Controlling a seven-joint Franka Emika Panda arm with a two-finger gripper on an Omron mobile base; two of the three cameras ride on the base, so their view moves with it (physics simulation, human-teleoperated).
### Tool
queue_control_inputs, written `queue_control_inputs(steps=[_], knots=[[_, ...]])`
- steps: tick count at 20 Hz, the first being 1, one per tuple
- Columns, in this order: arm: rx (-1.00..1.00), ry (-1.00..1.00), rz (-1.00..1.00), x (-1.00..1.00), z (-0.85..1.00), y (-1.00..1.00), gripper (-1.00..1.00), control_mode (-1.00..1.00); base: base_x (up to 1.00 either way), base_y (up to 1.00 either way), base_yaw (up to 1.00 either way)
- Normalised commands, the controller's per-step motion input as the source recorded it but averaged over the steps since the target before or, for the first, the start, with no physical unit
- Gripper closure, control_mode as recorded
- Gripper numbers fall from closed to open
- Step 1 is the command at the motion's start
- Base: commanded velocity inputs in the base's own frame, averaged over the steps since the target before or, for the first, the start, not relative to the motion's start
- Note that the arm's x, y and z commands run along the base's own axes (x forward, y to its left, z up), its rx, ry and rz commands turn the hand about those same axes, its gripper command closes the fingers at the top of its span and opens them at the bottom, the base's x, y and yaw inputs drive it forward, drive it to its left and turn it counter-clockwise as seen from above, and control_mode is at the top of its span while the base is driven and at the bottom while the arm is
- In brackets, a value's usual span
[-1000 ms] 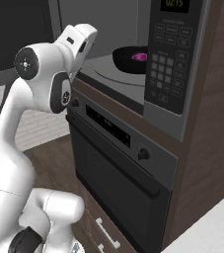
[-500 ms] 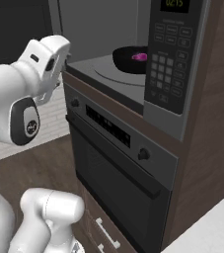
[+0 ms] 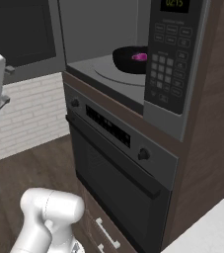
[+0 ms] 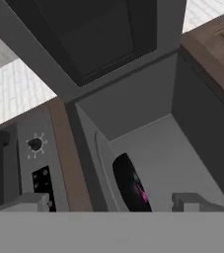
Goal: Pick the onion from the sink and place it in the bowl. Then pick the bowl and place it in the microwave. Then close the microwave door and press the start button.
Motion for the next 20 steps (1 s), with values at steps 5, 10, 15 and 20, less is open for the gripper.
queue_control_inputs(steps=[5,10,15,20], knots=[[-0.07,-0.02,-0.14,-0.2,0.0,0.66,-1.0,-1.0,0.0,0.0,0.0],[-0.16,0.01,-0.19,-0.08,-0.02,0.48,-1.0,-1.0,0.0,0.0,0.0],[-0.24,-0.01,-0.18,0.02,-0.19,0.86,-1.0,-1.0,0.0,0.0,0.0],[-0.11,0.08,-0.11,-0.2,-0.42,0.89,-1.0,-1.0,0.0,0.0,0.0]])
